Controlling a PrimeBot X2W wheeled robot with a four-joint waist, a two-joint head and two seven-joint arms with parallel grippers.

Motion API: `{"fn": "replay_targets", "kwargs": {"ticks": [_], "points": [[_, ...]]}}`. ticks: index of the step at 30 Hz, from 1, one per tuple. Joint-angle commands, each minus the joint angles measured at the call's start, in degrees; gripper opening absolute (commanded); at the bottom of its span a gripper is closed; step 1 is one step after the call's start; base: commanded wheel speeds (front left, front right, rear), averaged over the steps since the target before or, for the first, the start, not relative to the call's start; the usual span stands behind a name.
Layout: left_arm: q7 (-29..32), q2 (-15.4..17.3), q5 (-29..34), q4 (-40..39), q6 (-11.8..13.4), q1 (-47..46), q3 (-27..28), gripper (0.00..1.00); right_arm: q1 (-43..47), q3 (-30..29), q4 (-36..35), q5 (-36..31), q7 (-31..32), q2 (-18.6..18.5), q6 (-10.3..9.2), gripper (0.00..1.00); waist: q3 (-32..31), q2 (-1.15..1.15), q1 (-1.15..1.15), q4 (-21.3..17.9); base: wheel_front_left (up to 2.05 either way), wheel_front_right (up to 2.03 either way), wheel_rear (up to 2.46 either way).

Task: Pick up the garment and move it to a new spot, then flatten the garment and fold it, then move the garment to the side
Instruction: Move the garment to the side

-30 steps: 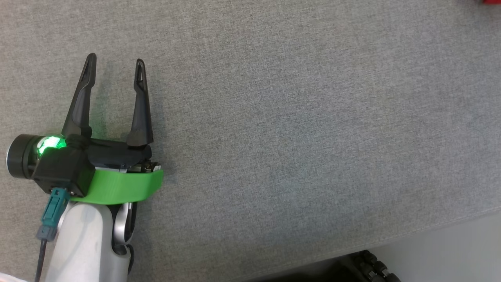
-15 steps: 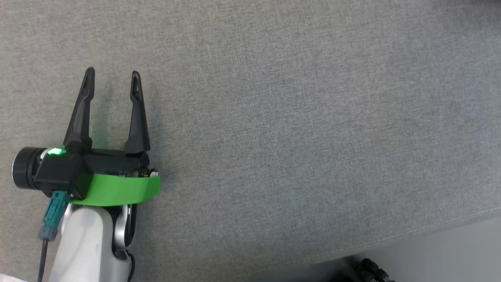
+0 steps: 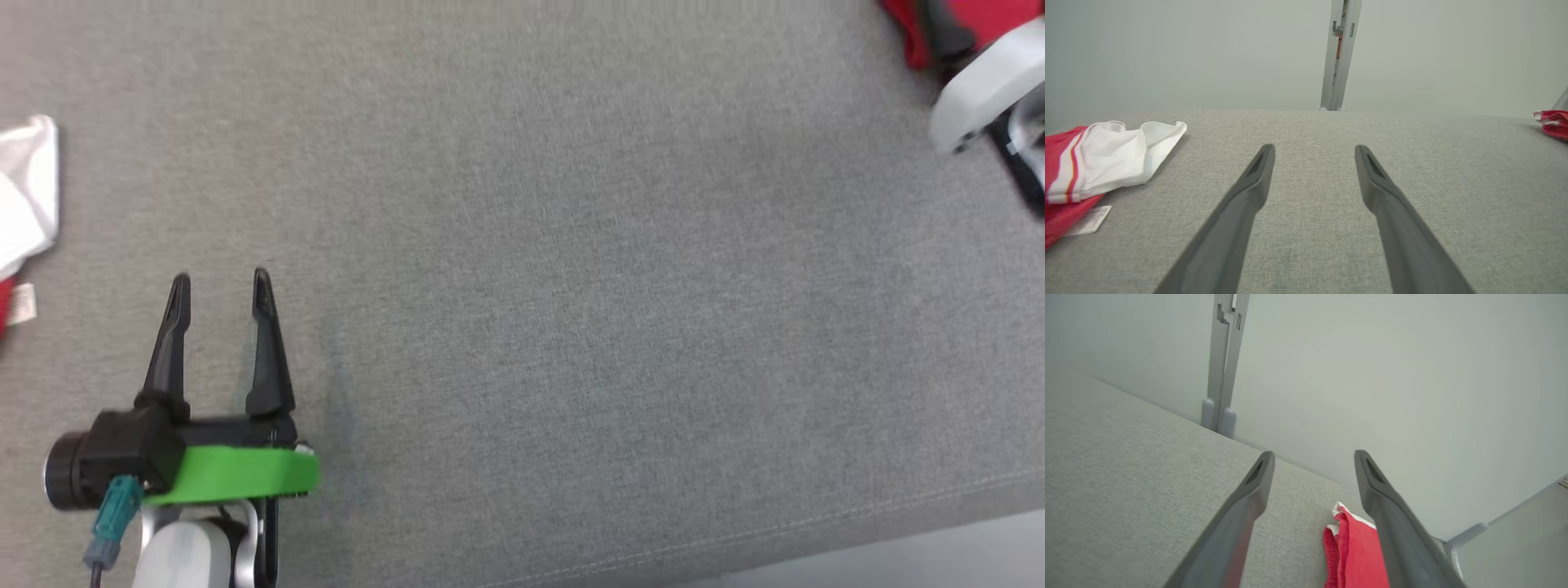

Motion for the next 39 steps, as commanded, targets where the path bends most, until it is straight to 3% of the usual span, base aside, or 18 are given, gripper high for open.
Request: {"fn": "replay_targets", "kwargs": {"ticks": [1, 26, 39], "points": [[-0.3, -0.1, -0.4, 0.0, 0.4, 1.8, 0.4, 1.00, 3.2, -1.1, -1.0, -0.2, -0.2, 0.7, -0.12, 1.00, -7.1, 0.00, 0.00, 2.8, 0.00, 0.00, 0.00], [-0.4, 1.1, -3.0, 4.4, 0.2, 10.1, 1.6, 1.00, 45.1, -22.7, -23.0, -6.1, -0.2, 14.4, -0.12, 1.00, -20.4, 0.00, 0.00, 3.3, 0.00, 0.00, 0.00], [0.4, 1.9, -3.9, 5.9, 0.0, 11.2, 1.2, 1.00, 58.8, -30.6, -32.0, -9.6, 0.8, 21.6, -0.12, 1.00, -23.6, 0.00, 0.00, 4.5, 0.00, 0.00, 0.00]]}}
